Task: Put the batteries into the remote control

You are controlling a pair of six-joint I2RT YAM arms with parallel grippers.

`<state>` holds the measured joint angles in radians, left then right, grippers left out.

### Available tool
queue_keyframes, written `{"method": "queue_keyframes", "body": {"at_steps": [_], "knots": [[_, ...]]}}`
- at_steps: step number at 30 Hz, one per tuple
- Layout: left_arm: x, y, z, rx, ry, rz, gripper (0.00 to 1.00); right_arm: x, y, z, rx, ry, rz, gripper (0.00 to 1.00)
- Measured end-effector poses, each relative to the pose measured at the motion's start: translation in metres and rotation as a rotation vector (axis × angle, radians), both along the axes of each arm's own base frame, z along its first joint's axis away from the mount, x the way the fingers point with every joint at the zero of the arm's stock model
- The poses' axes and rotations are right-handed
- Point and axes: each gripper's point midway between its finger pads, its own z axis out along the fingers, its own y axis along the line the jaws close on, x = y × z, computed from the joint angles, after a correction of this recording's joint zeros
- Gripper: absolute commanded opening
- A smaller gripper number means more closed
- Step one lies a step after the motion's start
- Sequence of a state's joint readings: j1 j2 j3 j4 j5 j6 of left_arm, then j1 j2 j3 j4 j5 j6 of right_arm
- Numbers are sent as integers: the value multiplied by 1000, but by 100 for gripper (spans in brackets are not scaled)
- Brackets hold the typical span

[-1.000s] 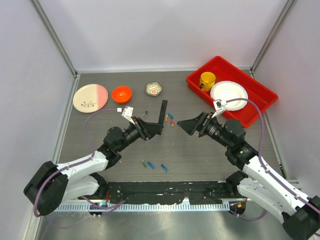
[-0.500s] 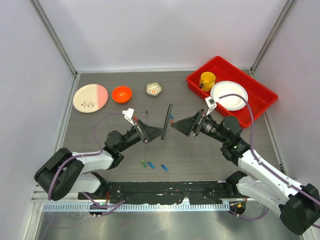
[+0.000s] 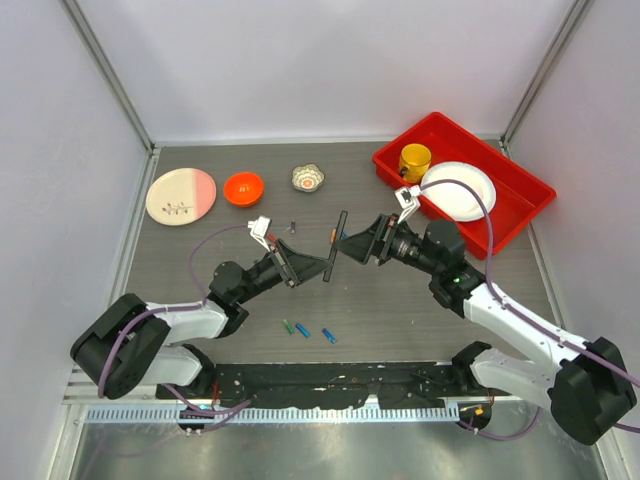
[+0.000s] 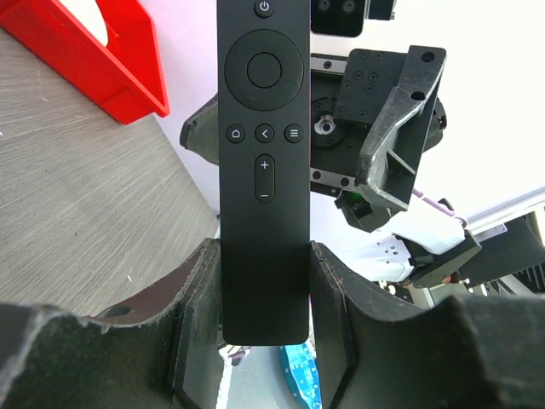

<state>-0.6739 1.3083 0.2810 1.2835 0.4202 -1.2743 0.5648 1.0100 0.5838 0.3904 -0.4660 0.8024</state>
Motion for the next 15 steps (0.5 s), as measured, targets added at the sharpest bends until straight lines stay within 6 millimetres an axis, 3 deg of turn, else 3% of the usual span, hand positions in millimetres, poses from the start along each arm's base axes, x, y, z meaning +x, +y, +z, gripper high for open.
{"method": "queue_keyframes", "body": {"at_steps": [8,15], "knots": [[-1,0,0,-1,0,-4,0,8,10,1,46,8,18,91],[-2,0,1,-1,-4,-10,0,7,19,15,127,-6,64,78]]}}
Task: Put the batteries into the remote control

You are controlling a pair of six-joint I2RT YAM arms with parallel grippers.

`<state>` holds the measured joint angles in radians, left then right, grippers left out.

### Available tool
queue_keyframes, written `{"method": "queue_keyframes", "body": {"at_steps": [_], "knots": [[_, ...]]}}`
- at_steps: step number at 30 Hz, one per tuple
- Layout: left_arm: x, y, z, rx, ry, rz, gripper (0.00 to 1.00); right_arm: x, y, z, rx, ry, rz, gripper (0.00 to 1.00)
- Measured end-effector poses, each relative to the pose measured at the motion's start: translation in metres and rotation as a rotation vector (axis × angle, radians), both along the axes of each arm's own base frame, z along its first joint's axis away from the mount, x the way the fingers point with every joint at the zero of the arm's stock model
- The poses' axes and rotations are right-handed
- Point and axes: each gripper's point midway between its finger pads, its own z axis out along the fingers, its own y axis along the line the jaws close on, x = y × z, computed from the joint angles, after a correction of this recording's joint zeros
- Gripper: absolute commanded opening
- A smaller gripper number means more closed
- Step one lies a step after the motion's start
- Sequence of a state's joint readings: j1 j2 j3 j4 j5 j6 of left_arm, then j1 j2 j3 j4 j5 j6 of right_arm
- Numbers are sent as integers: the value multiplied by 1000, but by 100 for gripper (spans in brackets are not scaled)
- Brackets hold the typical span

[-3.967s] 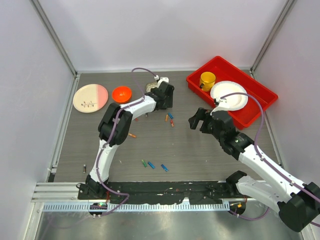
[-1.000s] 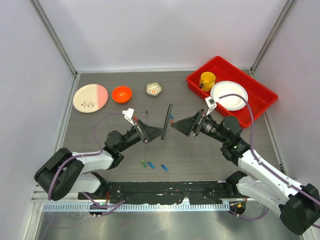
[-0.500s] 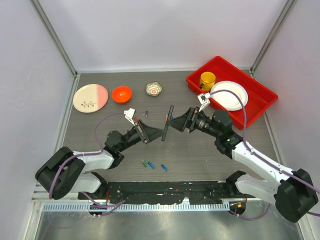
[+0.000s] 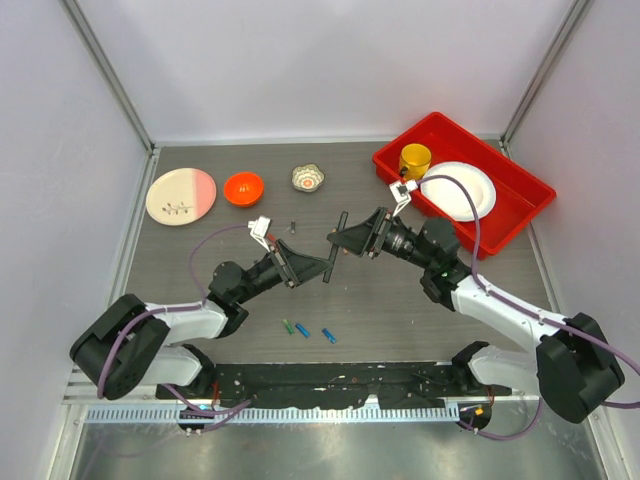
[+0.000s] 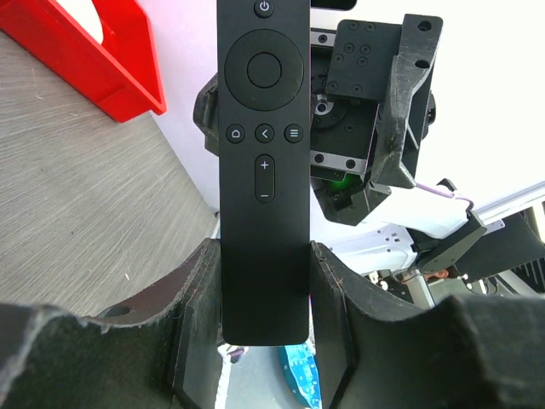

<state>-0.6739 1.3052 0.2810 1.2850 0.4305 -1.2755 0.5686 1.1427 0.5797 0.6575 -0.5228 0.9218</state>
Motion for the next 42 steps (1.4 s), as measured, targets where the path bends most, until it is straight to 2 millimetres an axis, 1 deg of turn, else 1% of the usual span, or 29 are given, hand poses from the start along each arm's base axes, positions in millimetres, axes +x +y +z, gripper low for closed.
{"method": "queue_keyframes", "body": {"at_steps": [4,10,13,17,19,20,22,25,26,27,29,31,34,35,37,39,42], "knots": [[-1,1,3,-5,-6,0,0,-3,3,1,31,0,25,77],[-2,2,8,-17,-14,-2,0,-9,5,-8,52,25,66,78],[-3,3,11,-25,-20,-2,0,-11,6,-12,57,34,77,74],[-4,3,14,-30,-26,-3,0,-12,7,-9,75,34,89,71],[-5,3,14,-29,-27,-6,0,-12,8,-6,86,29,95,68],[-5,3,14,-29,-27,-7,0,-12,8,-5,93,28,98,64],[-5,3,13,-28,-27,-10,0,-12,9,-5,101,26,105,60],[-6,3,14,-28,-28,-11,0,-11,11,-5,115,35,116,48],[-5,3,13,-28,-27,-10,0,-12,11,-5,119,38,120,43],[-5,3,13,-26,-26,-10,2,-12,12,-5,123,39,123,40],[-6,3,14,-29,-31,-12,33,-14,12,-3,133,44,131,36],[-6,3,14,-30,-32,-14,60,-15,12,-2,136,39,138,34],[-7,3,14,-30,-33,-15,76,-18,11,-3,126,33,148,33],[-6,3,14,-30,-32,-12,79,-20,10,-4,111,28,151,33],[-4,4,14,-29,-34,-3,84,-24,8,-4,71,0,149,33],[-2,6,12,-26,-33,12,86,-29,2,-5,1,-36,136,33],[5,15,9,-21,-33,55,88,-31,-7,3,-137,-107,80,32]]}}
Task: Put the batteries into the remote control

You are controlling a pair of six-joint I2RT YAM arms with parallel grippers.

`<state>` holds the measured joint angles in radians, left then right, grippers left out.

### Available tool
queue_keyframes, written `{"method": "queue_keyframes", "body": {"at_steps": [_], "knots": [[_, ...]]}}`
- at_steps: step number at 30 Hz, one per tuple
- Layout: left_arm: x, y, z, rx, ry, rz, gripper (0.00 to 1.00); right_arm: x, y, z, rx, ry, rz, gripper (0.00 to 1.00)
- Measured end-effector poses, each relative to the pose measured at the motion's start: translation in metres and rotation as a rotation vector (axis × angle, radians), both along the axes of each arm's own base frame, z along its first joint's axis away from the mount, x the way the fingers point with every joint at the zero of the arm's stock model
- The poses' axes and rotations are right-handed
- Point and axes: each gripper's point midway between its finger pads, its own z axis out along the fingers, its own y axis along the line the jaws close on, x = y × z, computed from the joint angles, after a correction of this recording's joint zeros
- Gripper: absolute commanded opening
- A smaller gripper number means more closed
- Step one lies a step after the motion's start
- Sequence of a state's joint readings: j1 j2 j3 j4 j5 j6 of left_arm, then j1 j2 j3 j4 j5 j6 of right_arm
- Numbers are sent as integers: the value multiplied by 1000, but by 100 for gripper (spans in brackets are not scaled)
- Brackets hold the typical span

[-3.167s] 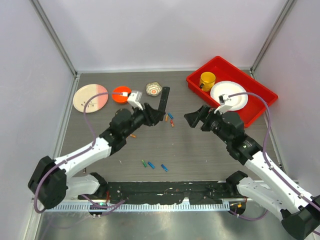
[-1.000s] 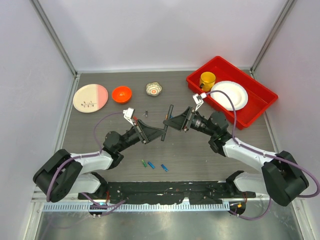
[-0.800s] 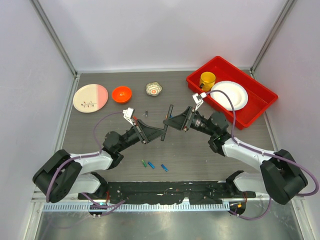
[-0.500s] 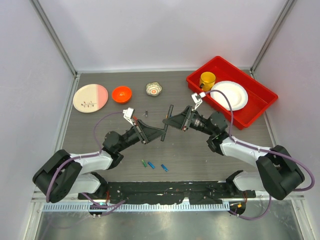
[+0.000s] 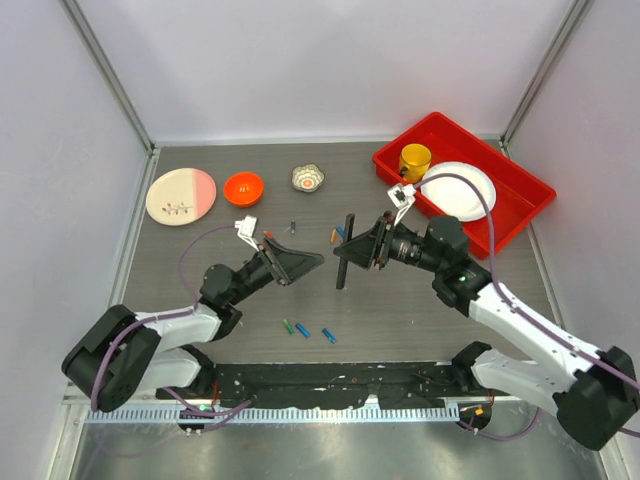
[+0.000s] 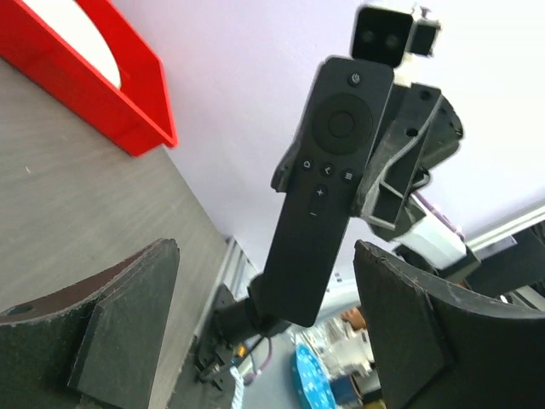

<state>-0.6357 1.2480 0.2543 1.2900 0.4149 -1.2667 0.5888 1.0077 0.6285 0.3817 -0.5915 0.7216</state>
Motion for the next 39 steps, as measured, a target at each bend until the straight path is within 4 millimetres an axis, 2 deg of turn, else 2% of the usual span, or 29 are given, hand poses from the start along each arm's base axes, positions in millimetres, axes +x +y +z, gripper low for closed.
{"method": "queue_keyframes", "body": {"at_steps": [4,6,12,14,16,18,20,23,29,39], "knots": [[9,12,9,23,-48,78,90,2,-7,2,-196,-84,-99,31],[18,11,20,71,-73,126,90,4,-11,-12,-318,-98,-151,30],[40,1,74,211,-170,246,88,-2,-35,-78,-673,-70,-223,30],[44,-2,77,246,-179,259,87,-3,-41,-91,-742,-65,-230,30],[45,-8,64,292,-164,255,84,-5,-43,-98,-784,-65,-234,30],[46,-16,41,353,-128,238,80,-6,-44,-102,-807,-65,-236,30],[44,-25,16,420,-93,211,78,-7,-42,-103,-814,-69,-234,30],[41,-32,-7,478,-53,185,75,-9,-40,-101,-810,-76,-228,30],[39,-36,-17,487,-40,180,71,-10,-33,-95,-792,-86,-221,30],[34,-55,-37,508,-29,127,53,-11,-29,-101,-806,-79,-206,31]]}}
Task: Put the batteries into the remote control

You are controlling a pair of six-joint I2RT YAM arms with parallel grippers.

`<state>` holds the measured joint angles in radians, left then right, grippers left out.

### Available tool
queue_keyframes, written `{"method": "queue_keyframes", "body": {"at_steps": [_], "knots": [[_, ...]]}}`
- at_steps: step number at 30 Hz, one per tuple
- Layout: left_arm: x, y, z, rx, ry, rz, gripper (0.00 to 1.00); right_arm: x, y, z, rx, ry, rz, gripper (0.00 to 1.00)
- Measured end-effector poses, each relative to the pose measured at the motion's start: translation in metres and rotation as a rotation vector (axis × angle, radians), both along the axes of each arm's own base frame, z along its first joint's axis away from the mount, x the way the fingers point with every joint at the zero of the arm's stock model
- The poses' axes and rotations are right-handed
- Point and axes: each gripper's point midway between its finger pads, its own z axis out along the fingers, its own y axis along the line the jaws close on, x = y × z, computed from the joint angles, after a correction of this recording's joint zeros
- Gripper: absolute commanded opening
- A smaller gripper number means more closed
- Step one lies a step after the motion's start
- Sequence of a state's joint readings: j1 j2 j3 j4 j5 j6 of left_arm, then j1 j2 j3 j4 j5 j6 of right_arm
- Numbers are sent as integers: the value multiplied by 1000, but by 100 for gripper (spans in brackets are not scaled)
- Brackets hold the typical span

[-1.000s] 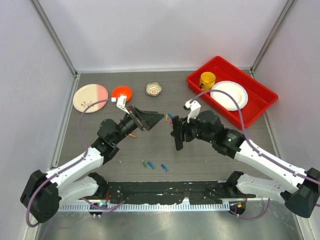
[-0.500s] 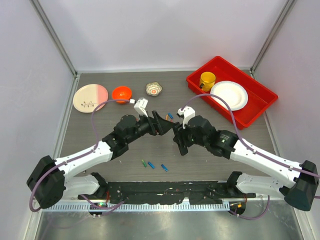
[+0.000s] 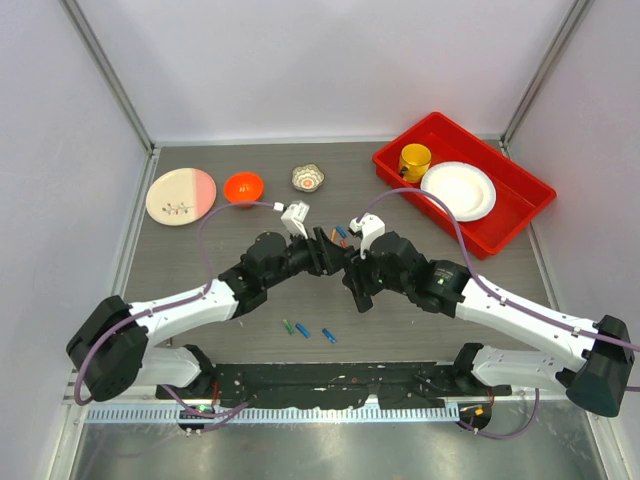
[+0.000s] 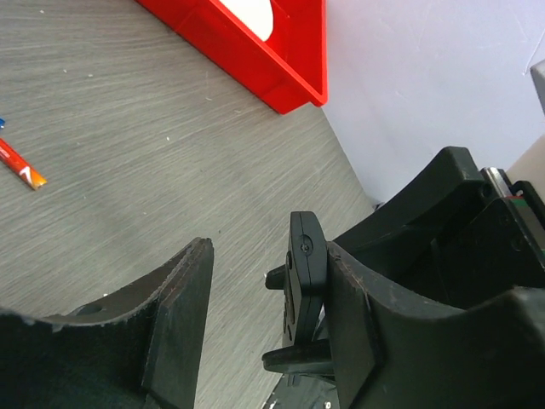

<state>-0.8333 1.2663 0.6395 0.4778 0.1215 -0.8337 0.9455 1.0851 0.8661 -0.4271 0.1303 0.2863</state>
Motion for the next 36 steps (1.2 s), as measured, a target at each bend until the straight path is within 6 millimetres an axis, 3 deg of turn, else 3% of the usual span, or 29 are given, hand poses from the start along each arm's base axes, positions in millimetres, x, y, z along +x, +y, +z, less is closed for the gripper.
{"method": "queue_keyframes", "body": {"at_steps": [2,4,9,11,12,15,17,24,36], "knots": [[-3,-3,-2,0,4,-13,50,0,0,0,0,0,1,30],[-5,-6,-2,-3,3,-22,39,0,0,0,-1,-2,0,31],[-11,-13,6,-40,-9,-56,0,0,-1,0,-3,-3,-4,36],[-11,-14,7,-48,-9,-58,0,1,-1,0,-5,-4,-7,43],[-11,-15,7,-51,-9,-58,0,1,-1,0,-3,-5,-7,55],[-12,-14,5,-58,-12,-57,0,0,0,1,4,0,-8,70],[-13,-12,0,-51,-6,-53,0,0,0,3,14,1,-11,73],[-3,-3,-4,-35,-6,25,0,-3,-1,14,68,-8,-25,75],[2,0,6,-60,-10,61,0,-10,-2,1,71,31,-22,74]]}}
